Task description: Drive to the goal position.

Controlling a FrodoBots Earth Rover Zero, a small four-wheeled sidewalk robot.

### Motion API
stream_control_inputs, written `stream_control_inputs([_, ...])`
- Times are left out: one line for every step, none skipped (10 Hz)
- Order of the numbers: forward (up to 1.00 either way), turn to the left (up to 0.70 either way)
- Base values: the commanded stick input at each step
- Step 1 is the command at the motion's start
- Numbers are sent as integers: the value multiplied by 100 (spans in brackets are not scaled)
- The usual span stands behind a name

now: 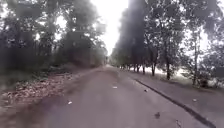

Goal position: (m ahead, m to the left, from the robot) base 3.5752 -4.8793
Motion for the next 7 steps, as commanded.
stream_control_inputs([85,0])
stream_control_inputs([85,0])
stream_control_inputs([85,0])
stream_control_inputs([85,0])
stream_control_inputs([85,0])
stream_control_inputs([85,0])
stream_control_inputs([85,0])
